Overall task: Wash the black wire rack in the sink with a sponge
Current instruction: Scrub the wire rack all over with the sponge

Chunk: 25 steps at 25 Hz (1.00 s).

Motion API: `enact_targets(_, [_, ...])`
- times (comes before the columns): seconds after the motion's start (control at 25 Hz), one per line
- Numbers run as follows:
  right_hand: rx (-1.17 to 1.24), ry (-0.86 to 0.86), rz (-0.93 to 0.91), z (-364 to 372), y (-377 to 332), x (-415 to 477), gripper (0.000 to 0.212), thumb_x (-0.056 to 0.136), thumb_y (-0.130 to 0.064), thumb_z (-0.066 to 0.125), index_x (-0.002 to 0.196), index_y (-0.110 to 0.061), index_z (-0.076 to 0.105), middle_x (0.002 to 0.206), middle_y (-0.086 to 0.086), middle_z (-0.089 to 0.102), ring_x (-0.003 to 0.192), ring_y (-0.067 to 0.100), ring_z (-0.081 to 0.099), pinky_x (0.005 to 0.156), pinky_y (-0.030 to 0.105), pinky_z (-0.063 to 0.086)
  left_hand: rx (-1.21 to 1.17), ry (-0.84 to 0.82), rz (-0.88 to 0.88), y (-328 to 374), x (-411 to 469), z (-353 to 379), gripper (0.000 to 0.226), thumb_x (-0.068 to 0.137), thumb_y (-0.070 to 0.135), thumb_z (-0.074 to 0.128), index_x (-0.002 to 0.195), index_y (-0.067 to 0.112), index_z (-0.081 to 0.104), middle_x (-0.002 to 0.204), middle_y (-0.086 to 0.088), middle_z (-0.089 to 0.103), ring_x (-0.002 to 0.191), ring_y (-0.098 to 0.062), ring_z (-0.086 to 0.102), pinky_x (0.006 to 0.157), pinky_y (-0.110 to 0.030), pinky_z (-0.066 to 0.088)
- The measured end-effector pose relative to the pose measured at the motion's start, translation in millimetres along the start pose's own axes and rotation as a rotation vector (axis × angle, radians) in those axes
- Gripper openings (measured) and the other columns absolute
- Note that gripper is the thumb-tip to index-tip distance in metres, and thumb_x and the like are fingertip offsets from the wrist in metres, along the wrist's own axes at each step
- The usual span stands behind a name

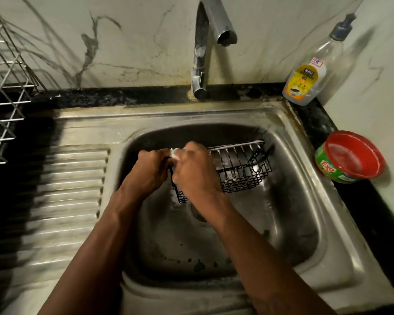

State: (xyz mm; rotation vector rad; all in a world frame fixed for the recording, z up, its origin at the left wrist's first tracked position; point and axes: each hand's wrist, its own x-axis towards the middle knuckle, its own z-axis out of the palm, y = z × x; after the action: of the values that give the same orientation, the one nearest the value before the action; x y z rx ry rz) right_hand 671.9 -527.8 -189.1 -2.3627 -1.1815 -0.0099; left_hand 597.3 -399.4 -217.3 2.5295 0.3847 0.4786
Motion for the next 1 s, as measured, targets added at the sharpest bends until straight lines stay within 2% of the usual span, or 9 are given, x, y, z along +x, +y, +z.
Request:
enact_targets(0.08, [0.01, 0.005, -0.033, -3, 9, -1, 0.026, 0.08, 0.0, 0.067, 0.104, -0.009, 0.074, 0.094, 0.011, 0.063, 0.085, 0.025, 0.06, 0.07, 0.034, 0.056, 0.019, 0.005, 0.036, 0, -3, 0, 0.01, 0.093, 0.004, 0.062, 0.093, 0.01, 0.07, 0.084, -0.006, 0.074, 0.078, -0.029, 0.071, 0.064, -0.017, 0.045])
enact_targets(0.2, [0.012, 0.14, 0.072, -8, 50, -5, 0.031, 0.077, 0.006, 0.065, 0.103, -0.008, 0.075, 0.091, 0.01, 0.068, 0.08, 0.023, 0.062, 0.071, 0.028, 0.055, 0.05, -0.014, 0.025, 2, -5, 1, 0.019, 0.097, 0.019, 0.056, 0.104, 0.01, 0.071, 0.094, -0.009, 0.076, 0.091, -0.034, 0.071, 0.074, -0.034, 0.054])
enact_targets(0.36, [-0.053, 0.0, -0.093, 8, 33, -40, 0.037, 0.076, 0.003, 0.059, 0.108, -0.008, 0.073, 0.1, 0.008, 0.065, 0.093, 0.024, 0.06, 0.08, 0.036, 0.056, 0.031, -0.012, -0.037, 9, -15, 0, 0.025, 0.096, 0.022, 0.051, 0.101, 0.007, 0.07, 0.089, -0.009, 0.075, 0.086, -0.035, 0.071, 0.071, -0.034, 0.052])
enact_targets(0.44, [-0.016, -0.02, -0.093, 1, 38, -48, 0.037, 0.081, -0.001, 0.053, 0.111, -0.009, 0.073, 0.103, 0.008, 0.067, 0.094, 0.023, 0.061, 0.083, 0.035, 0.056, 0.042, -0.047, -0.064, 14, -19, -3, 0.028, 0.096, 0.025, 0.049, 0.106, 0.008, 0.07, 0.095, -0.01, 0.075, 0.091, -0.035, 0.071, 0.076, -0.034, 0.053])
enact_targets(0.56, [0.008, 0.04, 0.159, -28, 62, -50, 0.032, 0.081, 0.004, 0.061, 0.108, -0.007, 0.074, 0.102, 0.012, 0.07, 0.091, 0.026, 0.065, 0.08, 0.033, 0.057, 0.04, -0.153, -0.097, 29, -24, -4, 0.024, 0.098, 0.02, 0.054, 0.115, 0.008, 0.067, 0.107, -0.014, 0.073, 0.104, -0.039, 0.067, 0.09, -0.038, 0.051])
enact_targets(0.68, [0.101, 0.152, 0.382, -43, 67, -49, 0.027, 0.075, 0.012, 0.064, 0.098, 0.0, 0.074, 0.094, 0.02, 0.07, 0.082, 0.034, 0.065, 0.07, 0.03, 0.051, 0.047, -0.167, -0.118, 42, -30, -3, 0.016, 0.097, 0.013, 0.06, 0.108, 0.003, 0.067, 0.101, -0.019, 0.072, 0.101, -0.044, 0.065, 0.088, -0.037, 0.045])
enact_targets(0.76, [0.104, 0.122, 0.321, -37, 46, -45, 0.024, 0.076, 0.011, 0.065, 0.096, 0.0, 0.072, 0.093, 0.019, 0.069, 0.082, 0.032, 0.064, 0.068, 0.024, 0.044, 0.05, -0.198, -0.154, 49, -35, -4, 0.014, 0.097, 0.013, 0.059, 0.104, 0.003, 0.067, 0.098, -0.019, 0.072, 0.098, -0.043, 0.066, 0.084, -0.036, 0.046])
enact_targets(0.88, [0.06, -0.072, 0.059, -11, -2, -50, 0.025, 0.071, 0.008, 0.065, 0.093, -0.003, 0.07, 0.09, 0.016, 0.066, 0.081, 0.034, 0.063, 0.069, 0.035, 0.051, 0.053, -0.25, -0.172, 53, -37, -14, 0.018, 0.087, 0.015, 0.057, 0.097, 0.005, 0.068, 0.096, -0.014, 0.074, 0.095, -0.038, 0.069, 0.078, -0.034, 0.046])
enact_targets(1.0, [0.099, -0.125, -0.059, -5, -4, -57, 0.028, 0.076, 0.007, 0.065, 0.101, -0.004, 0.07, 0.093, 0.015, 0.066, 0.085, 0.035, 0.064, 0.074, 0.04, 0.053, 0.027, -0.285, -0.185, 53, -31, -19, 0.018, 0.083, 0.008, 0.057, 0.096, 0.004, 0.068, 0.094, -0.015, 0.073, 0.094, -0.037, 0.069, 0.076, -0.031, 0.045])
